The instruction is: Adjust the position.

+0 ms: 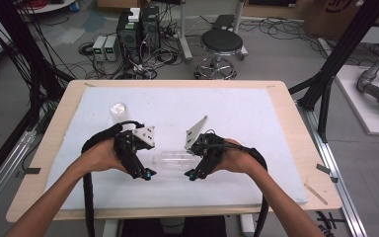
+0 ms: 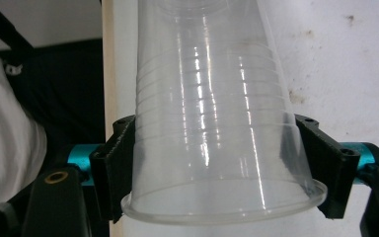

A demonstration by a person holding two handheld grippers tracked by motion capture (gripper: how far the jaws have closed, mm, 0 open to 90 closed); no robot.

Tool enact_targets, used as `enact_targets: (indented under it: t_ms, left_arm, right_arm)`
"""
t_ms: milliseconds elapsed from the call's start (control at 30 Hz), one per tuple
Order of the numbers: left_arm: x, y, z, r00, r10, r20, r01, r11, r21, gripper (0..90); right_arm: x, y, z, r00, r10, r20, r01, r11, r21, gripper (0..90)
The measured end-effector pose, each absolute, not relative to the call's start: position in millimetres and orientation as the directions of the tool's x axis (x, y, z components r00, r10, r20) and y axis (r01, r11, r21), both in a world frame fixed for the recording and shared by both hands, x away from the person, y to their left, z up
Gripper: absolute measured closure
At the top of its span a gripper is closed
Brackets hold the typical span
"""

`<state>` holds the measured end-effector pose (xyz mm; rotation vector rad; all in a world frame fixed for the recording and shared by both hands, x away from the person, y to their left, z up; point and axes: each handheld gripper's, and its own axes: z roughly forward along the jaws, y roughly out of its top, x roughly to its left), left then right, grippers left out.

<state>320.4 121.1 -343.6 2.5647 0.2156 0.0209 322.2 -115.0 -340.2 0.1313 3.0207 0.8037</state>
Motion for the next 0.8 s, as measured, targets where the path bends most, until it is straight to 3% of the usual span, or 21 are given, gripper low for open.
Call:
enact_targets:
  t_ms: [267, 800]
  left_arm:
    - [321, 113, -346, 0.989, 0.144, -0.027, 0.137, -0.848, 0.512, 11.6]
    - [324, 89, -345, 0.994, 0.096, -0.046, 0.106, -0.844, 0.526, 17.0]
  right_arm:
    - [324, -107, -341, -0.997, 0.077, 0.018, 0.077, 0.895, 0.439, 25.1]
    - [324, -105, -343, -0.998, 0.063, 0.017, 0.064, 0.9, 0.431, 25.1]
